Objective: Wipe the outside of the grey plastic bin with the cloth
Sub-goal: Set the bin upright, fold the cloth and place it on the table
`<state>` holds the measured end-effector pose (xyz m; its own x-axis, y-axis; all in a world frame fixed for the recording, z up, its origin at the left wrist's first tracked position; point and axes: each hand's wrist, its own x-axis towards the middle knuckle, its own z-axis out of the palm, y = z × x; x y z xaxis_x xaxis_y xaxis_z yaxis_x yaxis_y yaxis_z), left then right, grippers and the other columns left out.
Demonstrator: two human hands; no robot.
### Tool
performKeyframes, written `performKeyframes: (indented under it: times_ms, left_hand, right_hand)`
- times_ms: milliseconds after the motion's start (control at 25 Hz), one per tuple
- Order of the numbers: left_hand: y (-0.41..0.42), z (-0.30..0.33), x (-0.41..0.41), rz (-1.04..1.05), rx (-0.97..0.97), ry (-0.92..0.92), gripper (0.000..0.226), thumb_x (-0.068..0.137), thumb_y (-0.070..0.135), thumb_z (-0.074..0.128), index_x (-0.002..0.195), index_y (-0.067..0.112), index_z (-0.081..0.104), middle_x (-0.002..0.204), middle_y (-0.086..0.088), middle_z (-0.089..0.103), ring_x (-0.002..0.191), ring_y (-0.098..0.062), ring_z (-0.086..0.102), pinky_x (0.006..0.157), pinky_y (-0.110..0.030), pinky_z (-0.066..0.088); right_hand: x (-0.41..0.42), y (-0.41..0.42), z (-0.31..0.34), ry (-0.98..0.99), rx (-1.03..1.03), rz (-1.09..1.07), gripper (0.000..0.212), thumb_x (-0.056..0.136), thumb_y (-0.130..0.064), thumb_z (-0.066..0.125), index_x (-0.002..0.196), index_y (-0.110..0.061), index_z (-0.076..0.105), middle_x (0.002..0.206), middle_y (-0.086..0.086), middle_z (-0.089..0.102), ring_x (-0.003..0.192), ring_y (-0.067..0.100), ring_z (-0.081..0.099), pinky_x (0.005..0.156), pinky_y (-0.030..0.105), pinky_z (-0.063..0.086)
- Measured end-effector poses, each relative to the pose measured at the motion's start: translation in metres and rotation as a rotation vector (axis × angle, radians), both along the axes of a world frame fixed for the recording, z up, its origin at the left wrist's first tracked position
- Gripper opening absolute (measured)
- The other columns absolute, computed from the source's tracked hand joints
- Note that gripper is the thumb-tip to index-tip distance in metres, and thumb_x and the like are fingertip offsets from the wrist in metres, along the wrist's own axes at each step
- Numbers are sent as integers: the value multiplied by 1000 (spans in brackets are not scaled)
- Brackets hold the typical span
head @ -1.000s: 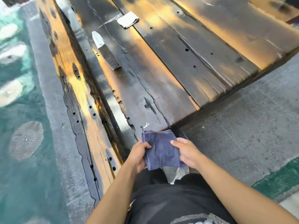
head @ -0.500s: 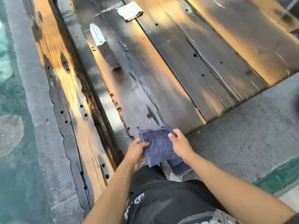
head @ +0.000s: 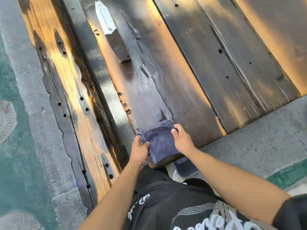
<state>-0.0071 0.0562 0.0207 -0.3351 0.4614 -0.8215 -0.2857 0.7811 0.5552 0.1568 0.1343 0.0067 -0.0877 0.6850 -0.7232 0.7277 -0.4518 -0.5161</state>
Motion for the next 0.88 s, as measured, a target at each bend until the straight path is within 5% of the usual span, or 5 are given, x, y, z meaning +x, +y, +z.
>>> performKeyframes:
  times_ms: [240,520,640,880]
  left_hand:
    - [-7,-18,-9,-49,-111,89,16,96,5,60,100,17,51,108,-16,71,97,-31,72,84,-58,60]
    - [-32,-29,-5,-67,-223,165,51,66,32,84,98,25,45,96,-5,68,88,-27,72,85,-52,60]
    - [-35,-17,3,-157,-214,252,49,72,19,85,103,15,48,81,0,62,71,-18,63,77,-36,57]
    - [-49,-15,16,-313,-173,328,38,73,5,78,95,13,47,75,0,57,71,-21,58,72,-37,49]
  right_hand:
    - [2,-7,-6,-60,-8,11,24,106,-37,40,122,-26,53,102,7,63,95,29,60,79,38,45]
    - [16,-21,0,-140,57,-39,25,97,-38,59,115,-21,57,88,-3,68,93,23,66,77,34,49]
    - [22,-35,6,-284,35,97,33,91,-41,61,118,-25,52,98,-2,66,96,28,63,74,35,46]
    - [31,-49,3,-321,46,133,24,92,-23,62,116,-20,60,107,4,71,99,27,66,82,35,53]
